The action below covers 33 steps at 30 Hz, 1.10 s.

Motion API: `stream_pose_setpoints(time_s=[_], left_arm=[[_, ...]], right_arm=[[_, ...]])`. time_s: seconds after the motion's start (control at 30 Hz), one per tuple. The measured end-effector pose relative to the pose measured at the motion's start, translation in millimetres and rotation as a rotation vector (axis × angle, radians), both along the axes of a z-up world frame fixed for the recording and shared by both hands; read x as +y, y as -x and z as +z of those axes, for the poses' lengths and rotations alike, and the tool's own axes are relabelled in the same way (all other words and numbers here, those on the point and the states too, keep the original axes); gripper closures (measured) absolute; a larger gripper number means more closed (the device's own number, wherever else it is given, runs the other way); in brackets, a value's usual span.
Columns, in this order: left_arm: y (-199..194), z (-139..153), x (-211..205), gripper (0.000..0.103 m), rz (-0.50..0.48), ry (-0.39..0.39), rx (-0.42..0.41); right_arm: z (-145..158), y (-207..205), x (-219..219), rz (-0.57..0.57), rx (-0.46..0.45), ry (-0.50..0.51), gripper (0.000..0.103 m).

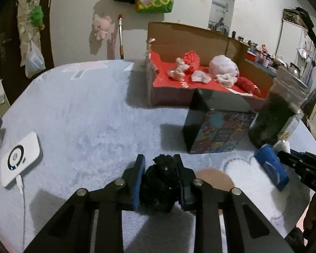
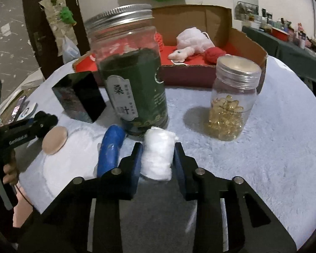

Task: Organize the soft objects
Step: 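Carry the black pom-pom and white cotton roll over to the box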

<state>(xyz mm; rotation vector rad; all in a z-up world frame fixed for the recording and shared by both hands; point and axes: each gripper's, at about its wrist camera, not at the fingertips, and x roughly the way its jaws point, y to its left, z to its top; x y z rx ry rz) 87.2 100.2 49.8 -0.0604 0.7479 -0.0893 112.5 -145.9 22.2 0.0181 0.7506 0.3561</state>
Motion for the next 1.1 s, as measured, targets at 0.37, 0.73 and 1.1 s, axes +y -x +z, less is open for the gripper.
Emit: stream_pose_setpoints(time_s=[0.37, 0.73, 1.1], left_arm=[[17, 19, -51, 0.075, -0.155, 0.023, -0.045], [11, 19, -99, 0.075, -0.302, 0.041, -0.041], [1, 14, -106, 0.075, -0.317, 0.043, -0.012]], right_arm=[[12, 9, -18, 0.032, -0.009, -0.039, 0.082], [20, 8, -25, 0.078, 0.007, -0.070, 0.082], [19, 4, -24, 0.090, 0.013, -0.063, 0.082]])
